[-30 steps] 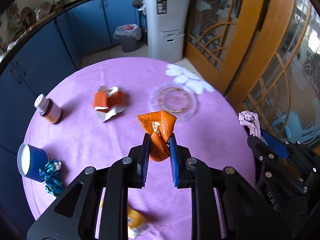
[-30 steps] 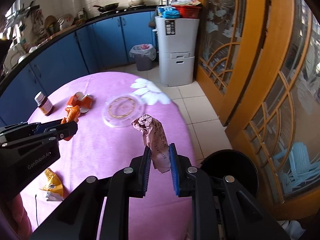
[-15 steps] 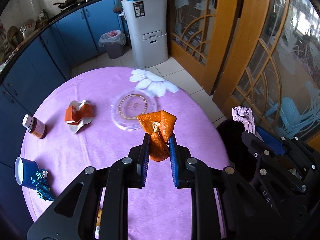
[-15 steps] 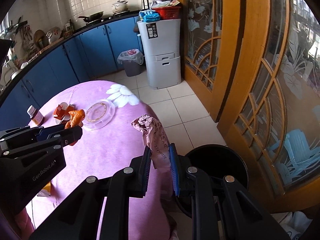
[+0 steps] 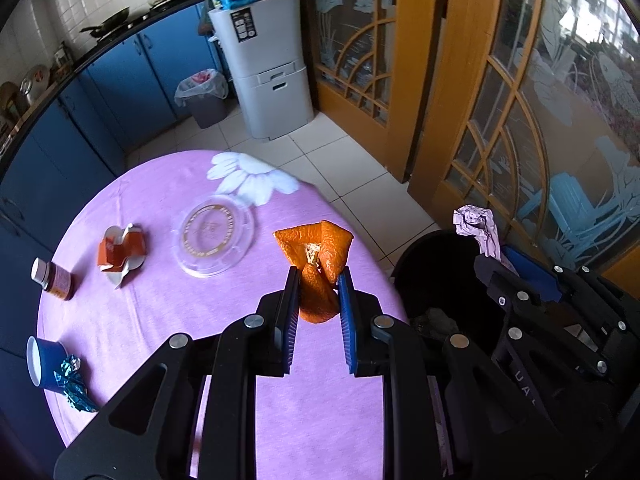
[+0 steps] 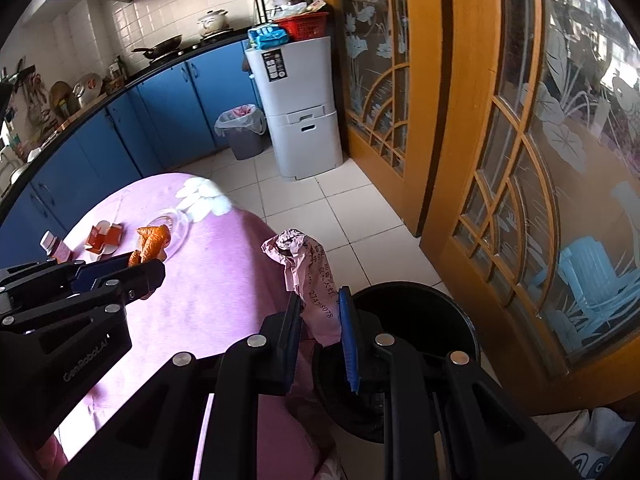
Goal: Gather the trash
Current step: 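Carry the orange peel and pink paper over the black bin, then open the left tool over the bin while the right tool releases the paper, then move both tools back over the table, then grasp the orange paper box with the left tool while the right tool grasps the clear lid, then carry the orange box and clear plastic lid over the black bin, then open the left tool over the bin while the right tool releases the lid, then move both tools back over the table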
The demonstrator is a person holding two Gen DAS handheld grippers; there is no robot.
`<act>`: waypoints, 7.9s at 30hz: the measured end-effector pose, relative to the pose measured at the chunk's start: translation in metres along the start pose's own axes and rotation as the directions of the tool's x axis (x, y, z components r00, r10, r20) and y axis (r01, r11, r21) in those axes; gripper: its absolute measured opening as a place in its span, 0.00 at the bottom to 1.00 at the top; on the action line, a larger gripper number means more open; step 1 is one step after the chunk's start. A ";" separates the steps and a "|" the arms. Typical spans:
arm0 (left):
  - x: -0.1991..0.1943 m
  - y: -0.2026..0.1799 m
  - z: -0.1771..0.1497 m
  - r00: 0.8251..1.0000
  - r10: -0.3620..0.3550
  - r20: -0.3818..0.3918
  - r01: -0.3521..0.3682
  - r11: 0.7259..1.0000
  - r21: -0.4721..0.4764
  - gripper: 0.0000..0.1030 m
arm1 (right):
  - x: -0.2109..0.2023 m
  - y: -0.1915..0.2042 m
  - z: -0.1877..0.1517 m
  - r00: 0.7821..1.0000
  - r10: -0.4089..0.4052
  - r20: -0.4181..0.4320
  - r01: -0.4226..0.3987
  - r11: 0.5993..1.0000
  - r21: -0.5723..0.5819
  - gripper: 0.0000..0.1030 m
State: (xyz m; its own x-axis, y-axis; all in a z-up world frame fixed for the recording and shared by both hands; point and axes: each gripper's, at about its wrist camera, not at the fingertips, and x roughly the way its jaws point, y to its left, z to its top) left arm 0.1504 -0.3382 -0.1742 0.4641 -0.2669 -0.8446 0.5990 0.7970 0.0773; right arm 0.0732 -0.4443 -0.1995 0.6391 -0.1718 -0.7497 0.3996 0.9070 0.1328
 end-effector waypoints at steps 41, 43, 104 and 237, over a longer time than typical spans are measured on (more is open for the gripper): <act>0.025 -0.118 0.046 0.996 -0.093 0.004 0.091 0.985 0.145 0.88 | 0.016 -0.114 -0.019 0.989 -0.148 -0.032 0.151 0.975 0.161 0.90; 0.026 -0.108 0.047 0.997 -0.072 0.008 0.071 0.990 0.123 0.88 | 0.015 -0.109 -0.017 0.989 -0.146 -0.028 0.149 0.977 0.156 0.90; 0.088 0.264 -0.012 0.989 0.092 -0.116 -0.130 0.914 -0.385 0.52 | 0.129 0.215 0.046 0.994 0.018 -0.108 -0.048 0.958 -0.283 0.83; -0.045 0.254 -0.143 0.980 0.167 -0.109 -0.198 0.866 -0.459 0.85 | 0.002 0.248 -0.071 0.938 0.262 -0.228 -0.334 0.864 -0.378 0.91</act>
State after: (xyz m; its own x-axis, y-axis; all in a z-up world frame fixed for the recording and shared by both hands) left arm 0.1882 -0.0462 -0.1928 0.4839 -0.0698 -0.8723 0.1274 0.9918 -0.0087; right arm 0.1274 -0.1924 -0.2140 0.5539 0.1646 -0.8161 -0.1163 0.9859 0.1199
